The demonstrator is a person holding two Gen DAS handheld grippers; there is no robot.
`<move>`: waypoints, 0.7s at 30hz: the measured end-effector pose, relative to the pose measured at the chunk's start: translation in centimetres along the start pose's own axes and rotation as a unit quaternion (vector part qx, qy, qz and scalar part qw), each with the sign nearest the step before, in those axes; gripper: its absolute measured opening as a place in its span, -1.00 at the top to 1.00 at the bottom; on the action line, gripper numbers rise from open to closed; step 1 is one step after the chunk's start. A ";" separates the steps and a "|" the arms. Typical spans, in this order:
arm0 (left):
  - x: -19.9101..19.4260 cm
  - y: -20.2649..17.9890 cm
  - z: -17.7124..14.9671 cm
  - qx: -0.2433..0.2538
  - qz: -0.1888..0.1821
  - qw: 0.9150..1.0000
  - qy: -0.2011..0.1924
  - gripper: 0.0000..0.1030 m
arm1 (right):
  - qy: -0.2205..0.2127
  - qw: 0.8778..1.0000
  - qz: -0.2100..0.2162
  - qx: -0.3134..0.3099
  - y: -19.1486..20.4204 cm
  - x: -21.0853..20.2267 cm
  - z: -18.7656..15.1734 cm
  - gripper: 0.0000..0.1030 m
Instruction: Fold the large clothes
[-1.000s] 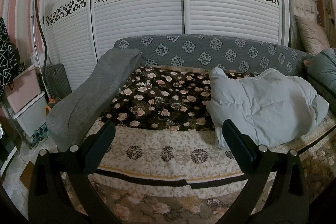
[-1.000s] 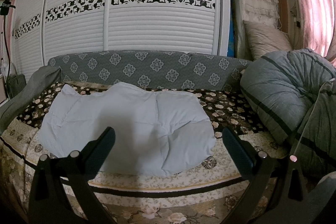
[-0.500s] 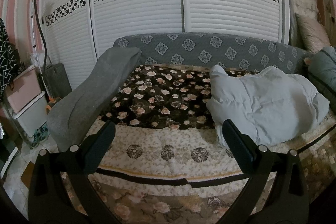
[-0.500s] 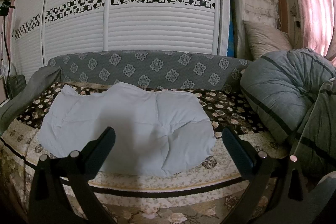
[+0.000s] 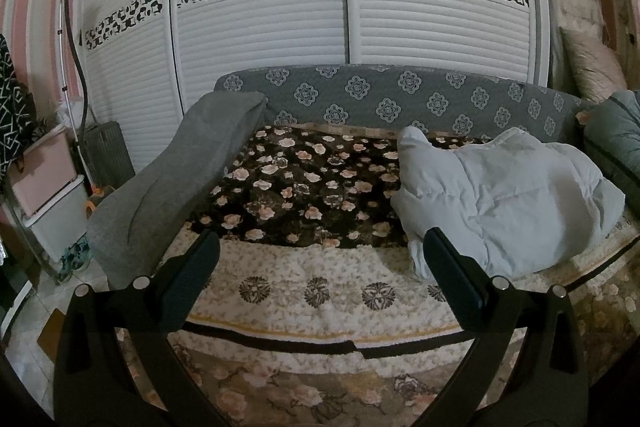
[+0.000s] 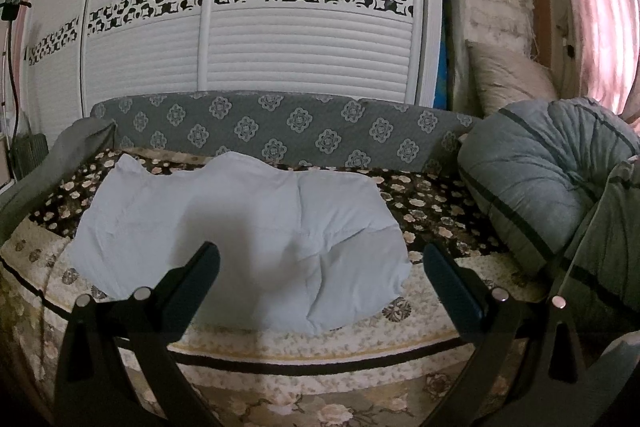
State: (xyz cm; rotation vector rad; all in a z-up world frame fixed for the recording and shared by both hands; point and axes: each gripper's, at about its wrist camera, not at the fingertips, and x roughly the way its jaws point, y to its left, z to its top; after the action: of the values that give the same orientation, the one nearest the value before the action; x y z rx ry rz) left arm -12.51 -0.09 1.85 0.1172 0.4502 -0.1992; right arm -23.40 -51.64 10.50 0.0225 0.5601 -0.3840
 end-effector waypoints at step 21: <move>0.2 0.2 0.2 0.002 -0.002 1.000 0.002 -0.94 | 0.000 1.000 -0.001 0.000 0.0 0.0 0.0 -0.97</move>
State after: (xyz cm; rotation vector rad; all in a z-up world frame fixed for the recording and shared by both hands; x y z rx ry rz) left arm -12.15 0.07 1.97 0.1215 0.4548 -0.2042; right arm -23.36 -51.63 10.52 0.0226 0.5600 -0.3857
